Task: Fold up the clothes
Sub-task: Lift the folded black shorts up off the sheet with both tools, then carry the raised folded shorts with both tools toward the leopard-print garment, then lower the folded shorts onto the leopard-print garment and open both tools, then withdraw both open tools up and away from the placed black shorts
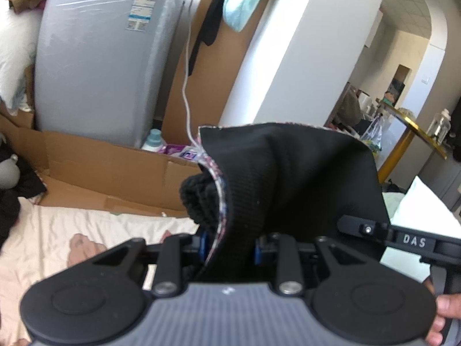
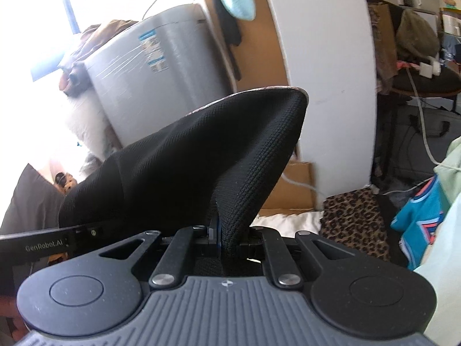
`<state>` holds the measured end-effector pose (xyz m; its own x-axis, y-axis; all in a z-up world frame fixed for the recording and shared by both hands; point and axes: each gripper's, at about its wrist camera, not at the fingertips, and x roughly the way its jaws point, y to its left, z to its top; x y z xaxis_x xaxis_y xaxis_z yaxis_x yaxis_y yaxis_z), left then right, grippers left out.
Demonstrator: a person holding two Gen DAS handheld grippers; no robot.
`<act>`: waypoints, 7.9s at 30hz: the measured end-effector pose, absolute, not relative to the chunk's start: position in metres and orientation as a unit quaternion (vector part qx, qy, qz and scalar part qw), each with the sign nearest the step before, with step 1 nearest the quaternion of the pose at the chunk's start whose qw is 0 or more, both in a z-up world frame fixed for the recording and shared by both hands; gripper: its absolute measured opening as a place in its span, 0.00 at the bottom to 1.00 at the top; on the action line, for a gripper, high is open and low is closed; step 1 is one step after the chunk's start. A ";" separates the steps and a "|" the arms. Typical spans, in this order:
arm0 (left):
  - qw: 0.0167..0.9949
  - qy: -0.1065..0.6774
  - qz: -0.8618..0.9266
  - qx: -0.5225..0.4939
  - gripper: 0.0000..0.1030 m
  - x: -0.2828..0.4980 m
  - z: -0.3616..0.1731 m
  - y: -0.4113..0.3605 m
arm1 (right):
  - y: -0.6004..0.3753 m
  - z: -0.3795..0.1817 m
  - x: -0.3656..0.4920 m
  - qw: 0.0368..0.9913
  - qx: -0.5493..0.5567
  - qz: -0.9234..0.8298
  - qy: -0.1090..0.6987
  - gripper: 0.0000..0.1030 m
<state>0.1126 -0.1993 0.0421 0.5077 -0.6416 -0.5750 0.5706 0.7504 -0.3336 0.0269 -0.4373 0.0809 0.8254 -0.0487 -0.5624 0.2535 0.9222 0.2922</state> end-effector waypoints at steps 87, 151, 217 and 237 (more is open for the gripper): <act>0.719 0.533 -0.445 -0.016 0.47 0.328 -0.307 -0.536 | -0.657 -0.264 0.135 0.893 0.108 -0.314 0.302 0.50; 0.783 0.371 -0.473 0.157 0.21 0.327 -0.243 -0.538 | -0.645 -0.302 0.098 0.885 0.187 -0.316 0.286 0.70; 0.831 0.446 -0.295 0.154 1.00 0.159 -0.027 -0.298 | -0.504 -0.046 0.030 0.840 0.229 -0.257 0.420 1.00; 0.867 0.441 -0.218 0.078 1.00 0.109 0.027 -0.165 | -0.417 0.009 -0.001 0.867 0.196 -0.235 0.393 1.00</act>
